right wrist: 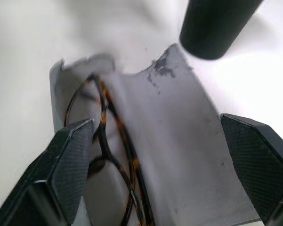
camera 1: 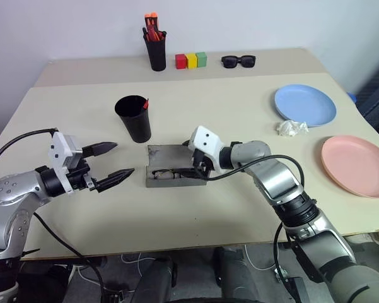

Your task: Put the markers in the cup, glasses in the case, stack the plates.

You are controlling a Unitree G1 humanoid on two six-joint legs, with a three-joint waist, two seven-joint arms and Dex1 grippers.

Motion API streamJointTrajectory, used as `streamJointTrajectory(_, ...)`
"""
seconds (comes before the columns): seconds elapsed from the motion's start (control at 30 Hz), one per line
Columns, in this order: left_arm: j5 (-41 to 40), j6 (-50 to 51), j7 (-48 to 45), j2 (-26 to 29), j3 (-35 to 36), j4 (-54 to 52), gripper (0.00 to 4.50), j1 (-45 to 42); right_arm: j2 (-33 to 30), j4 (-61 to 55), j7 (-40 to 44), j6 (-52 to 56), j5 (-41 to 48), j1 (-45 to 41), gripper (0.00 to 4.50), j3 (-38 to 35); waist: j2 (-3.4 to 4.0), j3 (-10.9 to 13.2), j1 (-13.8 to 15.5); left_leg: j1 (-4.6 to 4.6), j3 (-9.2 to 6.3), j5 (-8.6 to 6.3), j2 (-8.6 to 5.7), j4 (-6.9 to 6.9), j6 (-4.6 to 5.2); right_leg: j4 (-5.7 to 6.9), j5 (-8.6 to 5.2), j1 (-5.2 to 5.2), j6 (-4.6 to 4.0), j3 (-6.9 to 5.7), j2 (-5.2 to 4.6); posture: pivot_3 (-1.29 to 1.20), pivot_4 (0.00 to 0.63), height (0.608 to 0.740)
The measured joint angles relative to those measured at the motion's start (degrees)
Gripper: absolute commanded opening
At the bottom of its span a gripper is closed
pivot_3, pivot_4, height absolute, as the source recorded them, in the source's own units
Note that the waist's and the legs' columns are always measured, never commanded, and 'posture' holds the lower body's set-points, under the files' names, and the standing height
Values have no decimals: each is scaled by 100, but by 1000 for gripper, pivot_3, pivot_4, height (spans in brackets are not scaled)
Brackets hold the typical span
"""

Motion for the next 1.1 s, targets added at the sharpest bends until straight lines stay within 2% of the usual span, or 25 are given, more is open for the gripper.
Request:
streamJointTrajectory(0.1, 0, 124, 120, -99, -175, 106, 3764, -184, -18, -89, 160, 214, 513, -10, 4500, -497, 0, 0, 1, 0, -1, 0, 0, 0, 0, -1, 0, 0, 0, 0, 0, 0, 150, 740)
streamJointTrajectory(0.3, 88, 316, 516, -597, -660, 360, 670, -878, -232, -513, 520, 591, 1527, 82, 4500, -1285, 0, 0, 15, 0, -2, 0, -1, 1, 0, -3, 1, 3, 1, -1, 0, 0, 150, 740)
streamJointTrajectory(0.33, 193, 330, 661, -731, -810, 443, 226, -1061, -287, -580, 581, 738, 1762, 147, 4500, -1454, -1, 0, 28, 0, -2, 0, -1, 2, 0, -3, 1, 5, 1, -1, 0, 0, 150, 740)
streamJointTrajectory(0.37, 337, 329, 813, -867, -959, 542, 25, -1247, -372, -678, 685, 921, 2023, 242, 4500, -1600, -1, 0, 41, -1, -4, 0, -2, 2, 0, -5, 1, 7, 1, -1, -1, 0, 150, 740)
streamJointTrajectory(0.5, 1113, 335, 1491, -1281, -1607, 1003, 25, -1938, -941, -1118, 1093, 1179, 2642, 916, 4500, -1875, -3, -1, 30, -2, 1, -1, -4, 3, 2, -14, 2, 12, 3, 0, -3, 0, 150, 740)
streamJointTrajectory(0.6, 1452, 335, 1885, -1794, -1914, 1338, 25, -2477, -1090, -1141, 1049, 1316, 2975, 1086, 4500, -2232, -4, -1, 2, 1, 5, -1, -3, 4, 2, -14, 2, 11, 4, 1, -2, 0, 150, 740)
streamJointTrajectory(0.77, 1883, 203, 2197, -2287, -2197, 1855, 25, -3017, -1245, -1298, 799, 1314, 3073, 1288, 4500, -2378, -4, -1, 10, 0, 5, 0, -2, 6, 1, -13, 2, 10, 4, 1, -1, 0, 150, 740)
streamJointTrajectory(1.1, 2523, 448, 2365, -2342, -2505, 2832, 25, -3751, -1213, -1423, 324, 1092, 3045, 1346, 4500, -2287, -4, -1, 30, 0, 4, 0, -4, 9, 1, -13, 2, 15, 5, 0, -2, 0, 150, 740)
